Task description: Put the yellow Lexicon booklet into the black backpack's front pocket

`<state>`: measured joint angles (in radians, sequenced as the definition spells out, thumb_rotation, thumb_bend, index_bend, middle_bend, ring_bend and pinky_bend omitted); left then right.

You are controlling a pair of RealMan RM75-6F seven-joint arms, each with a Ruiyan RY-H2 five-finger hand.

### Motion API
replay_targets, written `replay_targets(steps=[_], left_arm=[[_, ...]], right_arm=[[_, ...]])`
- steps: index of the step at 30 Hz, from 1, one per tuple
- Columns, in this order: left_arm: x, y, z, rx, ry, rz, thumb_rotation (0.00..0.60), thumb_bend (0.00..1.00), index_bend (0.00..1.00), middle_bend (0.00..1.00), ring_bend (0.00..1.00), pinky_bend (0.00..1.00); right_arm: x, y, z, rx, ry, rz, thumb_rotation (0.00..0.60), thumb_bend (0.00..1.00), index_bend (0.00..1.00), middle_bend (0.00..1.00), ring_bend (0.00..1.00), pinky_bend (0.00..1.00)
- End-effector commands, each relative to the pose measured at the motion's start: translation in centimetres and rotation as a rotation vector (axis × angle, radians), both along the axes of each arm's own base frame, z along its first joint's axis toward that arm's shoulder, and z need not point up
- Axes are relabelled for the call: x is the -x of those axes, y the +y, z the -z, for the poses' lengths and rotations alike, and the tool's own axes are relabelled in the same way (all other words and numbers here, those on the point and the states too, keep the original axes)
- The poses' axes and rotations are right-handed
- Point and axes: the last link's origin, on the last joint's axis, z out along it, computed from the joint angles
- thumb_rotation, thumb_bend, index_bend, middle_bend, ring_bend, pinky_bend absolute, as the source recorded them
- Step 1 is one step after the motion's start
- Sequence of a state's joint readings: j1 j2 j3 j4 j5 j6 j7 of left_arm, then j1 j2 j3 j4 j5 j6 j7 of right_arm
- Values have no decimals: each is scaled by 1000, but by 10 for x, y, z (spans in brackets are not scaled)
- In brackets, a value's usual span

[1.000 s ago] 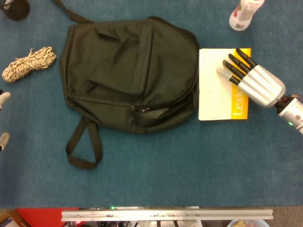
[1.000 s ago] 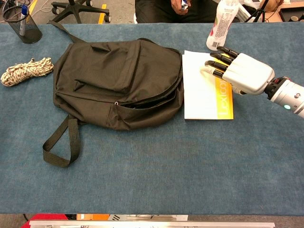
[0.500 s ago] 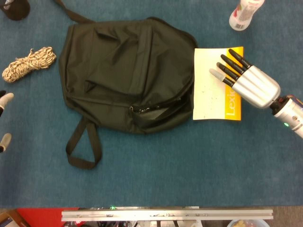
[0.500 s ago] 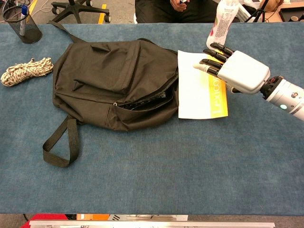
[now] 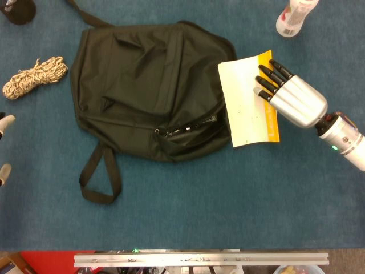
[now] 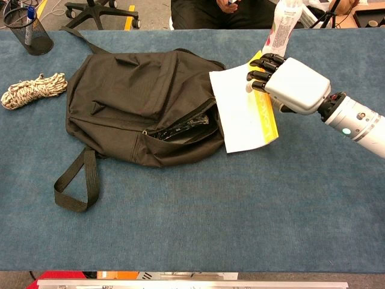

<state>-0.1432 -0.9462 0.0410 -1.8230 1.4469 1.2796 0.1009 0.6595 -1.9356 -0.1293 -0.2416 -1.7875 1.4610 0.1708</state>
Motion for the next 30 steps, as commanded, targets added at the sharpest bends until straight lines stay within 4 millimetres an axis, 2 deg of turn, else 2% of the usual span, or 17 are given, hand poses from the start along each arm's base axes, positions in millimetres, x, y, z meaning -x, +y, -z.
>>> replay_targets(steps=[1,9,15,21,30], left_arm=[[0,0,0,7,3,-4,600,292,113,82,133,169],[1,1,-2,10,12,-11,600,292,113,82,133,169],[1,3,-2,7,15,-13,600,292,113,82,133,169],[1,8,-4,-12,20,-6,600,292,113,82,133,169],[0,20,-8,-50,34,22,600,292,113,82,133,169]], right_arm=[[-3,-1,0,1,-17,-2,600,407,429,366,206,244],[-10,-4,-4,13,-64,-1,600,393,606,491,320,348],[-12,-7,-8,28,-86,6,600,392,699,567,390,407],[-17,-13,-15,70,-117,8,600,393,767,629,453,458],[-27,-23,-38,166,-218,-7,600,393,801,679,510,509]])
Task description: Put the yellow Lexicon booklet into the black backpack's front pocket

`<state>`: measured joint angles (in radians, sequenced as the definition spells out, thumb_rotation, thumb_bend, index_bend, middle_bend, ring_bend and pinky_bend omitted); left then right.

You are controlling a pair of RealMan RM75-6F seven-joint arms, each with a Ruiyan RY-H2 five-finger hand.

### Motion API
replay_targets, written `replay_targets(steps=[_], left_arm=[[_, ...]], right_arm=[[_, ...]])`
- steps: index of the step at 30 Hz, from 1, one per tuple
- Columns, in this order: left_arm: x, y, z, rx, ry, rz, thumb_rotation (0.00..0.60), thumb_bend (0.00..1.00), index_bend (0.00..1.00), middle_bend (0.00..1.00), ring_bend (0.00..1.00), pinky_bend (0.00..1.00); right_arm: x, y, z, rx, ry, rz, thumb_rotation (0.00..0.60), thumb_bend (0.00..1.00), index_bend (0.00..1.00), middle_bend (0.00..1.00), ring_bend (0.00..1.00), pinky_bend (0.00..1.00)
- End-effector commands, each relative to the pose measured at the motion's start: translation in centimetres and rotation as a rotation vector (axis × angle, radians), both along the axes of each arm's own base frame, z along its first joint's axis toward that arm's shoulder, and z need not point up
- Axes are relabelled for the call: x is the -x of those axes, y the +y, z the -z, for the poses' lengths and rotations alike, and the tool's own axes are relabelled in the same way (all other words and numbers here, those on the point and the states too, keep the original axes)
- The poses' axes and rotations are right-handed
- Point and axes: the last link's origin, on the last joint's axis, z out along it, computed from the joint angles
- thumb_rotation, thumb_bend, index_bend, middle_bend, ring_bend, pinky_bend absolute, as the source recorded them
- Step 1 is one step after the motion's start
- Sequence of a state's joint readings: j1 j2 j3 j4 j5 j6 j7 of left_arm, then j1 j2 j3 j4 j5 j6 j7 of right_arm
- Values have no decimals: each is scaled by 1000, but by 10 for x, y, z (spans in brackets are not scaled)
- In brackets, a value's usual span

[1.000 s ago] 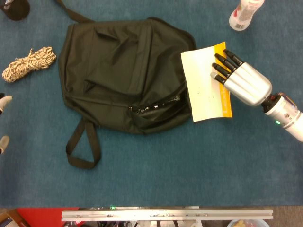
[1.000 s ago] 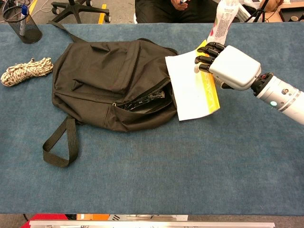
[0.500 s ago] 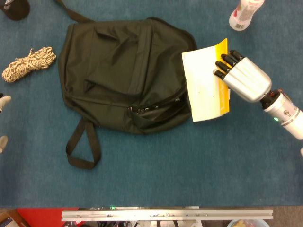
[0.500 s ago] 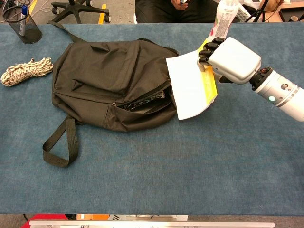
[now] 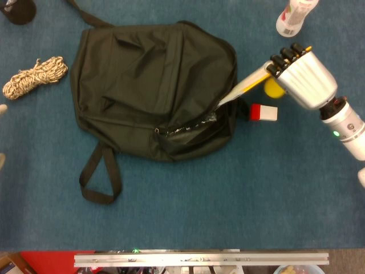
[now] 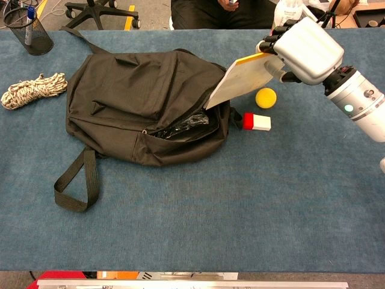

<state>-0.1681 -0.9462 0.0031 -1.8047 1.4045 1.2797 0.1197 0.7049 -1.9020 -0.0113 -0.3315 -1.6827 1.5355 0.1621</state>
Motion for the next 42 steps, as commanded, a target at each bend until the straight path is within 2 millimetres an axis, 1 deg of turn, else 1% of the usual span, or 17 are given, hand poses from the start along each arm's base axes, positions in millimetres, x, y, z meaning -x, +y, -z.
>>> replay_targets(steps=[1,6,11,16,22,27,33,37,42], left_arm=[[-2,6,0,-3,5,17,600,292,113,82,133,169],[-9,17,1,18,1,65,600,292,115,85,133,169],[-21,31,6,74,-21,131,600,292,122,88,133,169],[-40,47,19,175,-63,198,600,292,126,90,133,169],[-70,61,39,289,-65,304,600,292,128,91,133,169],[-95,67,58,356,-58,385,600,292,130,92,133,169],[-124,76,80,413,-71,448,600,292,130,93,133,169],[-138,81,93,448,-77,464,600,292,130,97,133,169],[-147,88,102,460,-82,465,600,292,130,98,133,169]], right_arm=[[-3,-2,-10,36,-29,-15,600,393,801,681,512,510],[-3,-3,-30,94,-59,-39,600,393,801,687,518,512],[4,1,-58,160,-81,-57,600,393,801,692,522,515],[13,11,-88,224,-97,-56,600,393,801,697,528,521],[21,27,-112,265,-93,-37,600,392,801,702,532,524],[28,39,-125,286,-90,-4,600,393,801,705,538,528],[37,46,-136,306,-77,32,600,393,801,709,540,531],[41,51,-140,307,-78,48,600,392,801,709,541,531],[46,55,-142,311,-70,56,600,392,801,710,542,531]])
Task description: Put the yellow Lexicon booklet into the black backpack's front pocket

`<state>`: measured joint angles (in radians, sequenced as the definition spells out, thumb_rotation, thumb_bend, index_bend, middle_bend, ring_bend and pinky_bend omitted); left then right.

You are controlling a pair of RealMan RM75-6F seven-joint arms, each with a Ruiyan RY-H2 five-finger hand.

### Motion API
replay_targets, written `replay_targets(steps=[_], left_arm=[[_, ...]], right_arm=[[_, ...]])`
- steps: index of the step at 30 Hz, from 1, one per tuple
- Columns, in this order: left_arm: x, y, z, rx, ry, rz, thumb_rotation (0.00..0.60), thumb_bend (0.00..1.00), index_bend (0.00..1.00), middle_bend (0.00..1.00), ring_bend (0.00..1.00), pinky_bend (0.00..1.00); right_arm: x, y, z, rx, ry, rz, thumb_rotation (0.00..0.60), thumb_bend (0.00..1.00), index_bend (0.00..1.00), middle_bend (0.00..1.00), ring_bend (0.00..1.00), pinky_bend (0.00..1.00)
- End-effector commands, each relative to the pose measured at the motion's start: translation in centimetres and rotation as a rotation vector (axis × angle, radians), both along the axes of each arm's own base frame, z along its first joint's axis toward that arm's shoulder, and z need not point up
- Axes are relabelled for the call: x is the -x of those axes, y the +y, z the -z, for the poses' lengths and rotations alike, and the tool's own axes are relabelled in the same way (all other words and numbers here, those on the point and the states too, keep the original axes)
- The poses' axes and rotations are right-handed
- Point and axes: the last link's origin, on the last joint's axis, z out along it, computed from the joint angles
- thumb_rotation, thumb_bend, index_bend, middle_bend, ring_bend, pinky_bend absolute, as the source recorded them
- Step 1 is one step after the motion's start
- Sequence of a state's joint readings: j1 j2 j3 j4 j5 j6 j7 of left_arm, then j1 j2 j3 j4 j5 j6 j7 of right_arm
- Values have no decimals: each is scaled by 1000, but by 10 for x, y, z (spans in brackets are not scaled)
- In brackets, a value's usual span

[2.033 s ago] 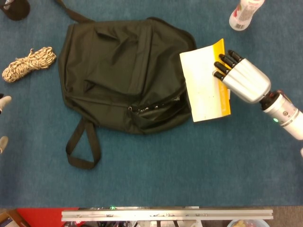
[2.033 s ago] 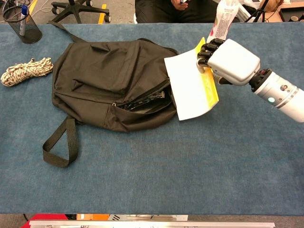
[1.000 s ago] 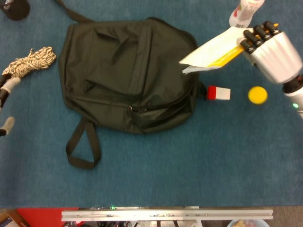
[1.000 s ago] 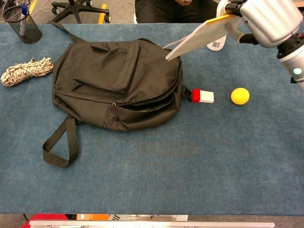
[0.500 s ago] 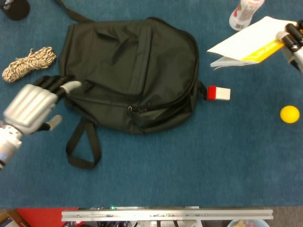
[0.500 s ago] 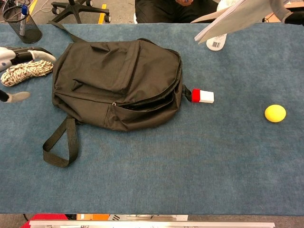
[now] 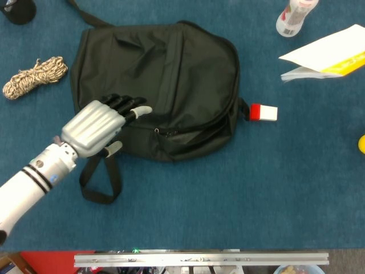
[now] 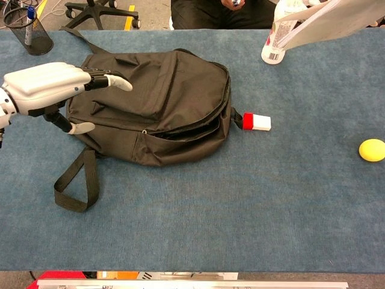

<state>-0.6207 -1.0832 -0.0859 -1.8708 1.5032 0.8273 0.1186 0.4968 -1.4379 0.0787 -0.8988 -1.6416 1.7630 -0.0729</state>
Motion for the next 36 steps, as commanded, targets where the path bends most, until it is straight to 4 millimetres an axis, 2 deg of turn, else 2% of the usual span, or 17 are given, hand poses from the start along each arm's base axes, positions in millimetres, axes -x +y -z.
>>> replay_targets(steps=[1,12,18,30,36], left_arm=[[-9,5,7,5,-7,5,600,292,130,98,133,169],[-25,15,26,16,-24,-10,600,292,130,98,132,169],[-41,19,48,45,-26,-7,600,292,125,95,129,169],[-84,30,95,44,16,34,600,291,89,83,115,169],[-96,37,115,33,59,5,600,291,58,70,107,169]], right_arm=[[1,1,-2,6,3,4,600,392,801,710,542,532],[6,3,-7,17,6,22,600,392,801,715,547,535],[9,5,-11,27,7,30,600,392,801,715,548,535],[19,10,-15,39,-2,59,600,392,801,715,550,535],[22,11,-17,42,-2,63,600,392,801,715,550,535]])
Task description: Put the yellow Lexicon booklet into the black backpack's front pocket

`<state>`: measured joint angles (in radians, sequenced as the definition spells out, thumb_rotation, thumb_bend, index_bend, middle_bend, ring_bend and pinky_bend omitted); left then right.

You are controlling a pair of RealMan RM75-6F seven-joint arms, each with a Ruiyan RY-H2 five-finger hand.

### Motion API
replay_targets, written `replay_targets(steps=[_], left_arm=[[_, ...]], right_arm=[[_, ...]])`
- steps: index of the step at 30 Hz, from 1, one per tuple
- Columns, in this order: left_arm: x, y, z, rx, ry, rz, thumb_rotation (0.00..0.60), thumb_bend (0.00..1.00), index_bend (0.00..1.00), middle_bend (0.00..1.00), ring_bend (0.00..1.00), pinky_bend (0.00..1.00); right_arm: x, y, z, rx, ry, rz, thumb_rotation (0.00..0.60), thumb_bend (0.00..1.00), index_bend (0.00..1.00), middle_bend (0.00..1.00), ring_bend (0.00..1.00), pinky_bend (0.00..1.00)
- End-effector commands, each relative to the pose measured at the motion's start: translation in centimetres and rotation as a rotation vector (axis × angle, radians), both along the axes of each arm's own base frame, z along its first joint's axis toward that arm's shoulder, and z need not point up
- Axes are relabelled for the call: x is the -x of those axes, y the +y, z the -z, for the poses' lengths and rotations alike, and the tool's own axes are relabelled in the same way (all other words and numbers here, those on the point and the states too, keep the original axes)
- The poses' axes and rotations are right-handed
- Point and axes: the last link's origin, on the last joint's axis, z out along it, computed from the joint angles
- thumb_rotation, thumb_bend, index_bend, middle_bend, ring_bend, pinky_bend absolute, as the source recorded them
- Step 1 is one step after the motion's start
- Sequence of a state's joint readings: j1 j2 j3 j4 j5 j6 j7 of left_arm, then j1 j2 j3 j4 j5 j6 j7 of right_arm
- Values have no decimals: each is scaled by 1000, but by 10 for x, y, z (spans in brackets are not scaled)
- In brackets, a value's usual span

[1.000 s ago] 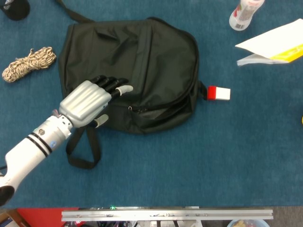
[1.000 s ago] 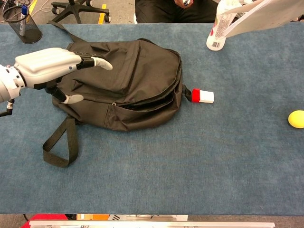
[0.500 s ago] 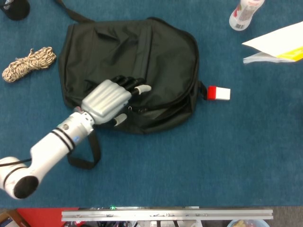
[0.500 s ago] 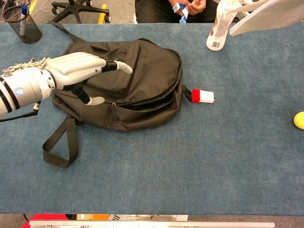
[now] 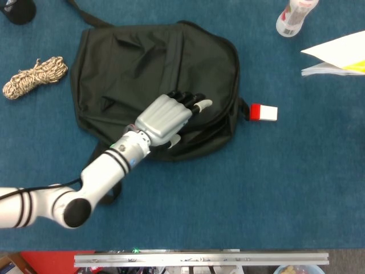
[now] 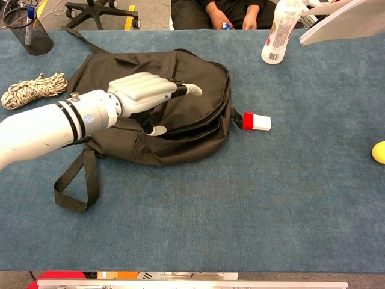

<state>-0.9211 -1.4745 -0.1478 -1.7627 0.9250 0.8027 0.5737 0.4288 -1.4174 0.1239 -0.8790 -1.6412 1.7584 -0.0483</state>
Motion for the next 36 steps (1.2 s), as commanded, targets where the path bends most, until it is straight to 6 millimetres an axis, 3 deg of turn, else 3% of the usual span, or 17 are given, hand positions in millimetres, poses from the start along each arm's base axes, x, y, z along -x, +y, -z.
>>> replay_targets(steps=[1,11,15,20,36], left_arm=[[-12,5,16,-12,38,-8,600,291,55,69,105,169],[-31,4,44,-12,76,-57,600,291,21,60,98,169],[-35,5,52,-29,84,-75,600,291,0,21,48,169],[-37,6,59,-58,95,-82,600,291,0,0,2,168],[-39,13,82,-116,99,-126,600,292,0,0,0,154]], right_arm=[[1,1,-1,1,-2,1,600,392,801,715,550,535],[4,3,-3,-1,-6,6,600,392,801,715,550,535],[6,4,-1,-6,-13,11,600,392,801,715,550,535],[7,4,0,-11,-18,12,600,392,801,715,550,535],[11,8,-5,4,-25,20,600,392,801,715,550,535]])
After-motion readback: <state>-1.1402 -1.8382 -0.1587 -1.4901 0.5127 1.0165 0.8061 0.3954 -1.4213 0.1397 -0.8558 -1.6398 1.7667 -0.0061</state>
